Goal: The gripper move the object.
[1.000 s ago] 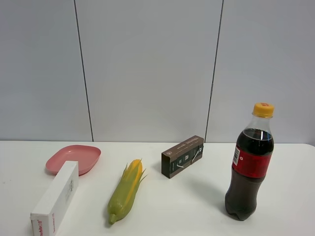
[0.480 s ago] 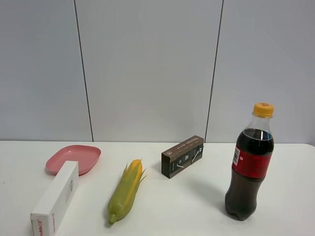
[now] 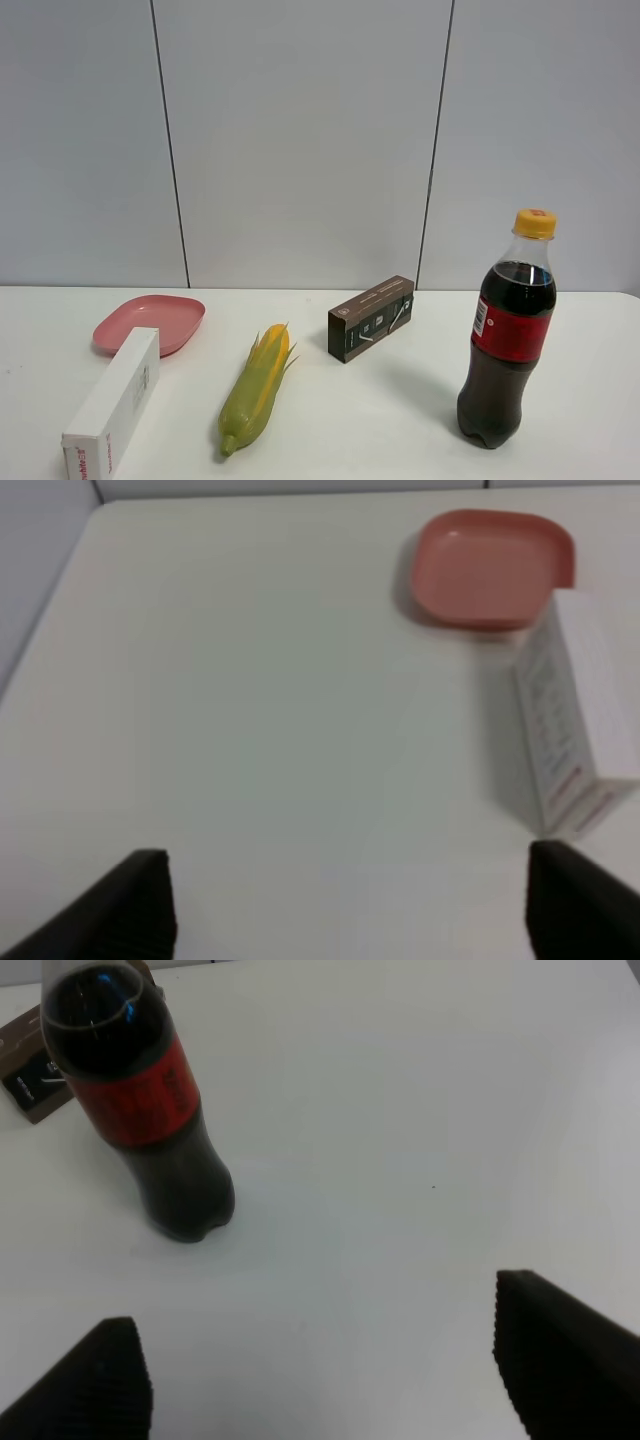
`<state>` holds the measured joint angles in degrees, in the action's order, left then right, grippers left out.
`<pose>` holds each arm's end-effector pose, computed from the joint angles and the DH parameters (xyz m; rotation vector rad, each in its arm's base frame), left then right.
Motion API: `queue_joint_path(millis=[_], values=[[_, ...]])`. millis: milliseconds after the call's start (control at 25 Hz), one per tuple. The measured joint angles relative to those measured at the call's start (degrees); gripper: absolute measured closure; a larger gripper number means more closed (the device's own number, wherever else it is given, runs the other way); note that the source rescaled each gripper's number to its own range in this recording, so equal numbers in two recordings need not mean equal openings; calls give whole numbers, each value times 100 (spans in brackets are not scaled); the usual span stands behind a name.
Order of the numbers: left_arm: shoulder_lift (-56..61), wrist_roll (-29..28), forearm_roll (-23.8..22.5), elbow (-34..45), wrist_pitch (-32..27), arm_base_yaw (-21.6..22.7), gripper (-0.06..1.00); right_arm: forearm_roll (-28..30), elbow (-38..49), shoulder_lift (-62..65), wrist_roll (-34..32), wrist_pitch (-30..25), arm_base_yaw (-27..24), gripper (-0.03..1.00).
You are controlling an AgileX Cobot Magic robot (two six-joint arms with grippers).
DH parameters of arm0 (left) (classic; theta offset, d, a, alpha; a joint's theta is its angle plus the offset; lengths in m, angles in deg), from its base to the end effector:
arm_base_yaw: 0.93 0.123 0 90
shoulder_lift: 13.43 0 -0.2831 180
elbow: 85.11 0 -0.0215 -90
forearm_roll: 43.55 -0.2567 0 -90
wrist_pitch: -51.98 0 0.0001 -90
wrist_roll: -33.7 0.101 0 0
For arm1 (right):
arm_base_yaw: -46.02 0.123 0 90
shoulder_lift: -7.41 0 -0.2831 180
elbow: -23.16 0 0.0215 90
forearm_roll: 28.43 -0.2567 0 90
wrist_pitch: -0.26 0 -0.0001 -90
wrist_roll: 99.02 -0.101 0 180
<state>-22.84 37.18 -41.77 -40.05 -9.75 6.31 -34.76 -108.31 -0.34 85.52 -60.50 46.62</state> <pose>0.0080 -0.0018 0.2913 -0.0642 2.0276 0.0811 0.0106 0.0098 0.2760 -0.0966 2.0366 0.0891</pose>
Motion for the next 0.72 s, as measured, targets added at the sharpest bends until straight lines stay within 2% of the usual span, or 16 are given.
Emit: queue_joint_path(millis=[200, 280, 560, 720], values=[[175, 7, 155, 178, -63, 0, 3, 0, 0, 0, 0, 0, 0, -3], [175, 7, 143, 178, -51, 0, -3, 0, 0, 0, 0, 0, 0, -3], [175, 7, 136, 178, -51, 0, -5, 0, 0, 0, 0, 0, 0, -3], [175, 423, 241, 178, -51, 0, -5, 0, 0, 0, 0, 0, 0, -3]])
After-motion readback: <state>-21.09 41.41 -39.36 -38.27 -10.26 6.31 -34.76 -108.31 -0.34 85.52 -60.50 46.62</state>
